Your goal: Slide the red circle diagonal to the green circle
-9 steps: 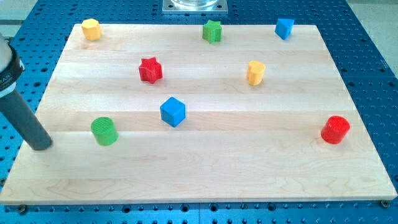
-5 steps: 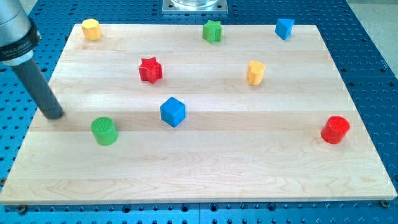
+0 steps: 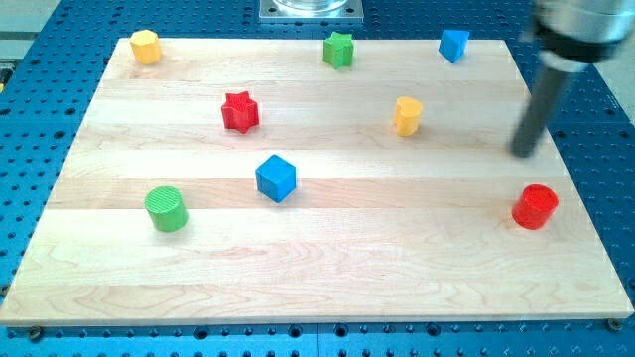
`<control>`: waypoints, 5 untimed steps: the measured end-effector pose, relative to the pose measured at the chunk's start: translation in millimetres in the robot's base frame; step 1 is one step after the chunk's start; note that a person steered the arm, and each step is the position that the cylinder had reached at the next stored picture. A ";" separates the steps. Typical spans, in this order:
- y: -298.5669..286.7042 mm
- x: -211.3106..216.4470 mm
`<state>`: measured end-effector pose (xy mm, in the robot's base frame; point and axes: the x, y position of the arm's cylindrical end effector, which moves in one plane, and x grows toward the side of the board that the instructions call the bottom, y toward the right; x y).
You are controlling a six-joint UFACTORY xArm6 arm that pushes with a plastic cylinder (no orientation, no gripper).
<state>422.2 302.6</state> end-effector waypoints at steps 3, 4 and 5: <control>-124.5 109.4; -164.4 113.3; -178.9 120.6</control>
<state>542.8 123.7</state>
